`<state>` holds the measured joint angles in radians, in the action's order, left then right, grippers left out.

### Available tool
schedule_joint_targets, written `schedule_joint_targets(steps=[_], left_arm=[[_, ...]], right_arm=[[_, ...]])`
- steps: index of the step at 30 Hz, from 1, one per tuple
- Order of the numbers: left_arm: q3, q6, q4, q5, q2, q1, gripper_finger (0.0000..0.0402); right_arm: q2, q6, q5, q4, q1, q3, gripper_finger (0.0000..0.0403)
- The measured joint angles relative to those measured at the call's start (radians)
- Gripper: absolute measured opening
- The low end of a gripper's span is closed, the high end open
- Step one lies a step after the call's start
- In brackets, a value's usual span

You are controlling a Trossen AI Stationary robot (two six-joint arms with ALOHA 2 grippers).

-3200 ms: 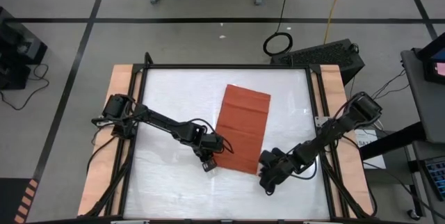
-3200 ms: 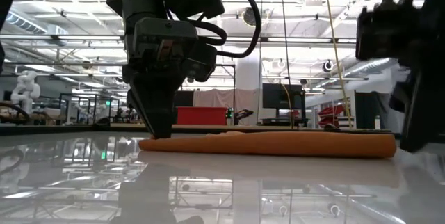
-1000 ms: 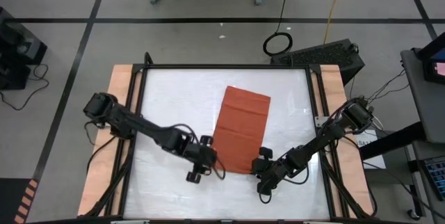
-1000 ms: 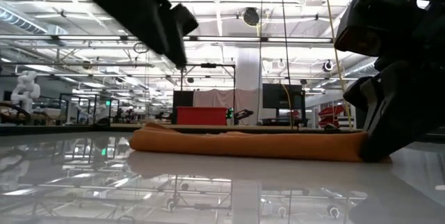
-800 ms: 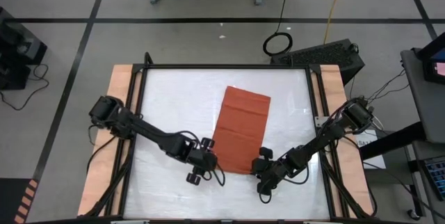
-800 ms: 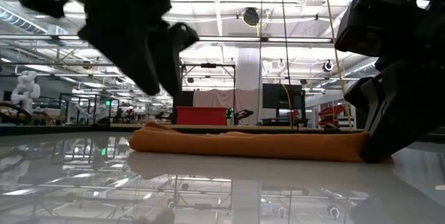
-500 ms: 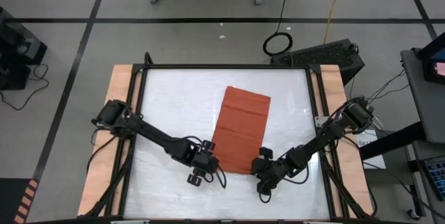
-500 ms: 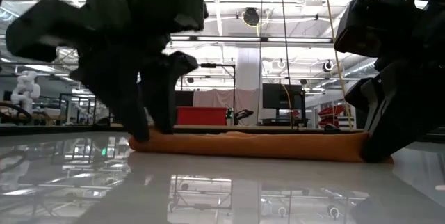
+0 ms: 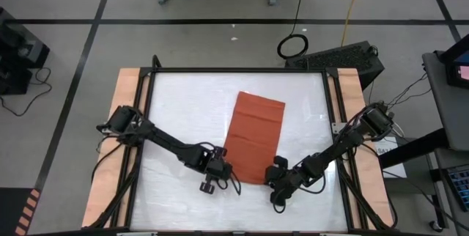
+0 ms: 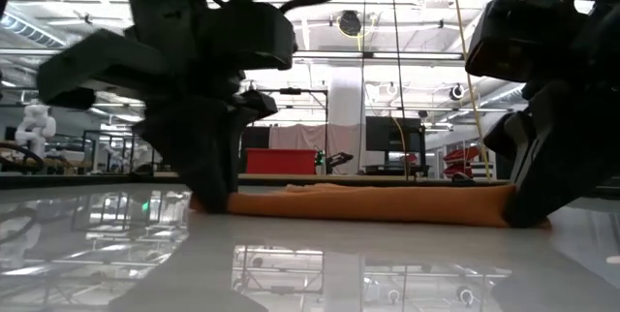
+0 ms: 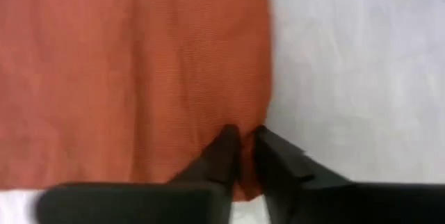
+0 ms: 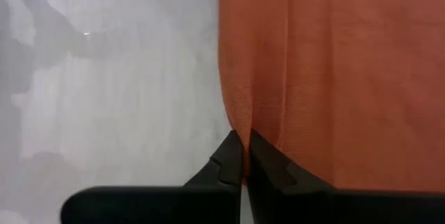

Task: Roll towel into tight, uniform cylinder
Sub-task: Roll the kitchen towel

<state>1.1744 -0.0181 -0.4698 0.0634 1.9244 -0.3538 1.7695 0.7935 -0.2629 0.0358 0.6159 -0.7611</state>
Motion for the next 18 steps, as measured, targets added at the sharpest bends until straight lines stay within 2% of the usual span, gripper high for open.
schedule_joint_targets(steps=[2,7,14,18], left_arm=[[0.0,0.005,0.003,-0.023,0.0,0.015,0.0016],[-0.001,-0.014,0.046,-0.141,0.003,0.042,0.0013],[0.004,-0.136,0.118,-0.513,0.007,0.106,0.0005],[0.004,-0.226,0.182,-0.648,0.007,0.135,0.0005]], right_arm=[[-0.005,0.019,0.026,0.015,0.001,0.0,0.0002],[-0.038,0.06,0.051,0.006,0.023,0.003,0.0002],[-0.062,0.14,0.071,0.004,0.078,0.003,0.0002],[-0.063,0.153,0.102,-0.004,0.101,0.002,0.0002]])
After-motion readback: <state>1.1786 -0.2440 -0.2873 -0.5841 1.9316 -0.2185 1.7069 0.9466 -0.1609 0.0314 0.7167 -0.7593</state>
